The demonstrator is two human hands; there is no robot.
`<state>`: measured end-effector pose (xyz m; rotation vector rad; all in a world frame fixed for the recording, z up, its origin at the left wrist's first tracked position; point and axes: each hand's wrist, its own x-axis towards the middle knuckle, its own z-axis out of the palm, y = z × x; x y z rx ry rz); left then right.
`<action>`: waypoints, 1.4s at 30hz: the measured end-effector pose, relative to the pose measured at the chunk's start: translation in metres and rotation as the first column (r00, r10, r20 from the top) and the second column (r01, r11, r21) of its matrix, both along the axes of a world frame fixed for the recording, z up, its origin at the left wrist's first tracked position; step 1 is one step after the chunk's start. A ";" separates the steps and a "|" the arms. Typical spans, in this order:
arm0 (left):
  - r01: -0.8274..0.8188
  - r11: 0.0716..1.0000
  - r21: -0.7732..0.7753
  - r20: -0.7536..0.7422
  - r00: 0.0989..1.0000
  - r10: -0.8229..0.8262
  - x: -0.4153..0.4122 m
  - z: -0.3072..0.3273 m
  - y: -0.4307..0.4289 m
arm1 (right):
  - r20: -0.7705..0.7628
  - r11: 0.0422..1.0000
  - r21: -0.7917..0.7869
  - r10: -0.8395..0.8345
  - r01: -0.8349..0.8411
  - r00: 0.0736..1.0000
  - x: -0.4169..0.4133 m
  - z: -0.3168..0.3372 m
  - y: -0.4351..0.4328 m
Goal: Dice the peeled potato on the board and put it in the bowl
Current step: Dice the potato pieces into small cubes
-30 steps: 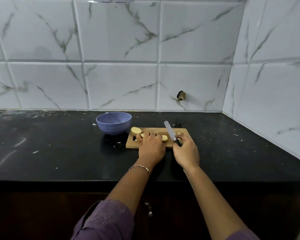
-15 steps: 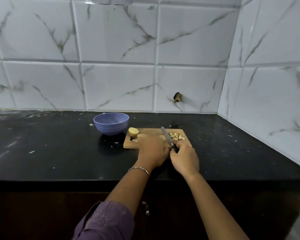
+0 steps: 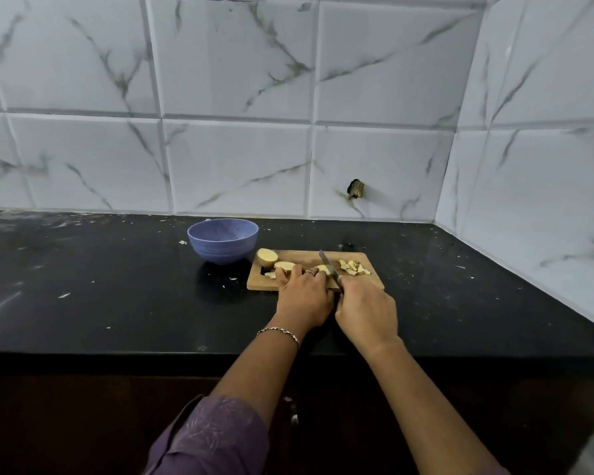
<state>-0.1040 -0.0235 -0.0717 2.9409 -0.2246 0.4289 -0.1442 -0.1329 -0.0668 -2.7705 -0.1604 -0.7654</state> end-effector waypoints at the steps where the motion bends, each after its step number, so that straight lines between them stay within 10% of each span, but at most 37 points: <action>1: -0.002 1.000 0.011 -0.001 1.000 0.002 0.000 0.001 -0.001 | -0.013 1.000 -0.022 0.007 -0.007 1.000 0.001 0.001 0.001; 14: 0.012 0.999 0.037 -0.034 0.999 -0.011 0.000 -0.001 0.003 | 0.012 0.971 -0.237 0.032 -0.028 0.999 -0.002 0.005 0.012; 27: -0.026 0.998 -0.065 -0.054 0.998 0.023 0.001 -0.001 0.000 | 0.044 0.984 0.180 -0.018 0.010 0.999 -0.015 -0.008 0.006; 42: -0.007 1.000 -0.014 -0.032 0.999 0.007 0.004 -0.003 0.004 | -0.051 0.994 -0.105 0.015 -0.020 0.999 -0.010 0.006 0.018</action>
